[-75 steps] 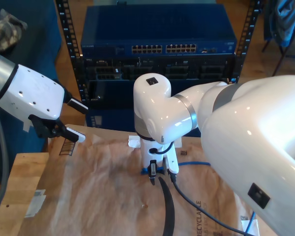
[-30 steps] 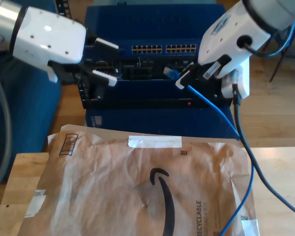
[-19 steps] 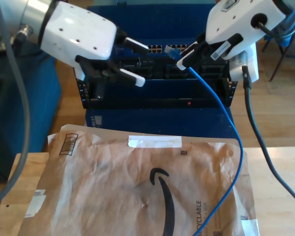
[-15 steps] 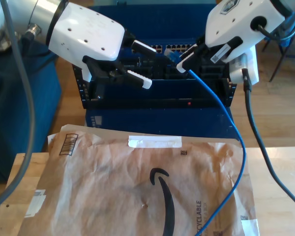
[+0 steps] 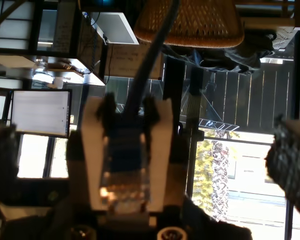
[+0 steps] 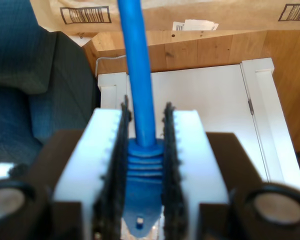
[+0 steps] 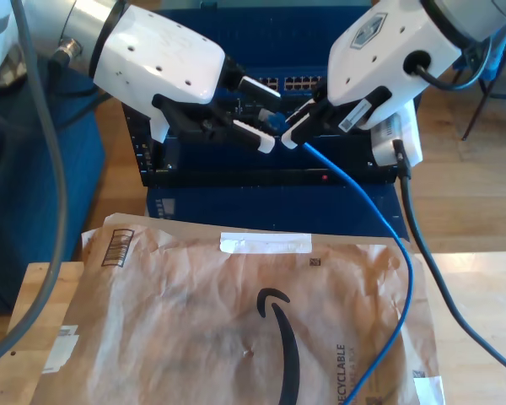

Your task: Grab the cable and plug it in

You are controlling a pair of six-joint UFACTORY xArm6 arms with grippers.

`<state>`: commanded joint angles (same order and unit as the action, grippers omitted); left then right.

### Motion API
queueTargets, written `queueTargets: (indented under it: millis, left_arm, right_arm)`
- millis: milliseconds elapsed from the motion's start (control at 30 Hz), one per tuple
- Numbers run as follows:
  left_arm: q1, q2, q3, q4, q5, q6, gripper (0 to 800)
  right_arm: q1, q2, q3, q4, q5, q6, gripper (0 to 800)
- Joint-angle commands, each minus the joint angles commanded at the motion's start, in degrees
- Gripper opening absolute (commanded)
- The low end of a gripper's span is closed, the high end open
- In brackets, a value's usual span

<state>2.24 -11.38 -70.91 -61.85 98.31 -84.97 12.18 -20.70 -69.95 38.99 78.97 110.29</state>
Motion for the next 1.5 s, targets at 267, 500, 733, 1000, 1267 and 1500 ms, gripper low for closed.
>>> queueTargets:
  millis: [267, 500, 733, 1000, 1267, 1500]
  left_arm:
    - [0.0, -0.1, -0.2, 0.0, 2.2, -0.7, 449]
    - [0.4, -0.2, -0.3, 0.1, 1.7, -1.4, 368]
    - [0.4, -0.2, -0.2, 0.1, 1.6, -1.4, 279]
    - [0.4, -0.4, 0.1, 0.2, 1.6, -1.4, 118]
    - [0.5, -1.1, 1.2, 0.3, -1.6, -0.7, 31]
    - [0.5, -1.1, 1.2, 0.2, -1.2, -0.7, 6]
  right_arm:
    - [0.0, 0.2, 0.0, -0.1, -0.1, 0.0, 7]
    - [0.0, 0.2, 0.0, -0.1, -0.1, -0.3, 7]
    - [0.0, 0.2, 0.1, -0.1, -0.1, -0.3, 7]
    - [0.0, 0.2, 1.1, -0.1, -0.1, -0.4, 7]
    - [0.0, 0.2, 1.1, 0.0, -0.1, -1.1, 9]
    - [-0.1, 0.2, 2.1, 0.0, -0.1, -3.9, 696]
